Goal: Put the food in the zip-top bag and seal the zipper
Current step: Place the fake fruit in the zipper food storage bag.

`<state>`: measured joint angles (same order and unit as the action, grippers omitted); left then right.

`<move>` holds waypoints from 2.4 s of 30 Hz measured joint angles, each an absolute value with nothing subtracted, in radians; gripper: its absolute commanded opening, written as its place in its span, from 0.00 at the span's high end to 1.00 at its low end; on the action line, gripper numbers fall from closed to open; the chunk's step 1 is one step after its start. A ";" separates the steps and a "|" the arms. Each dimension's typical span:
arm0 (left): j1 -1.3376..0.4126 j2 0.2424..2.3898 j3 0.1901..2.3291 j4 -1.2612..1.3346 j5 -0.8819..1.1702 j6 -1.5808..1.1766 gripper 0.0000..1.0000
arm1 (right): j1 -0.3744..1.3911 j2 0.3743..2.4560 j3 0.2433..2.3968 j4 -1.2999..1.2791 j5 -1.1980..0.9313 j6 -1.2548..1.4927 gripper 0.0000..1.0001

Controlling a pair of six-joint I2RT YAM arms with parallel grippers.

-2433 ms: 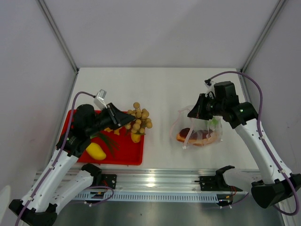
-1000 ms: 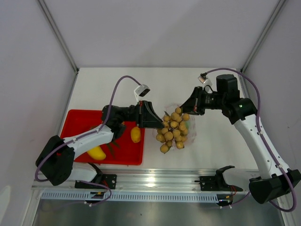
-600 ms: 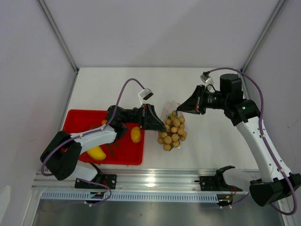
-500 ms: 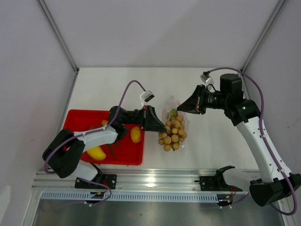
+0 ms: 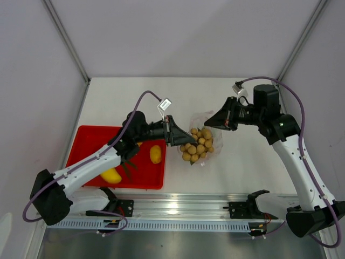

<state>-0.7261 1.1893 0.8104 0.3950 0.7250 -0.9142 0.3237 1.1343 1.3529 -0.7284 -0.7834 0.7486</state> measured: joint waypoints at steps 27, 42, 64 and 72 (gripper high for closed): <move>-0.905 1.328 1.196 -0.356 0.098 -0.702 0.86 | 0.398 1.124 1.353 -0.801 -0.574 0.714 1.00; -0.994 1.445 1.437 -0.617 -0.160 -0.659 0.81 | 0.400 1.124 1.353 -0.817 -0.493 0.686 1.00; -1.019 1.665 1.689 -0.728 -0.276 -0.528 0.64 | 0.445 1.156 1.550 -0.991 -0.293 0.616 1.00; -1.046 1.524 1.530 -0.668 -0.202 -0.490 0.16 | 0.448 1.161 1.549 -1.018 -0.202 0.592 1.00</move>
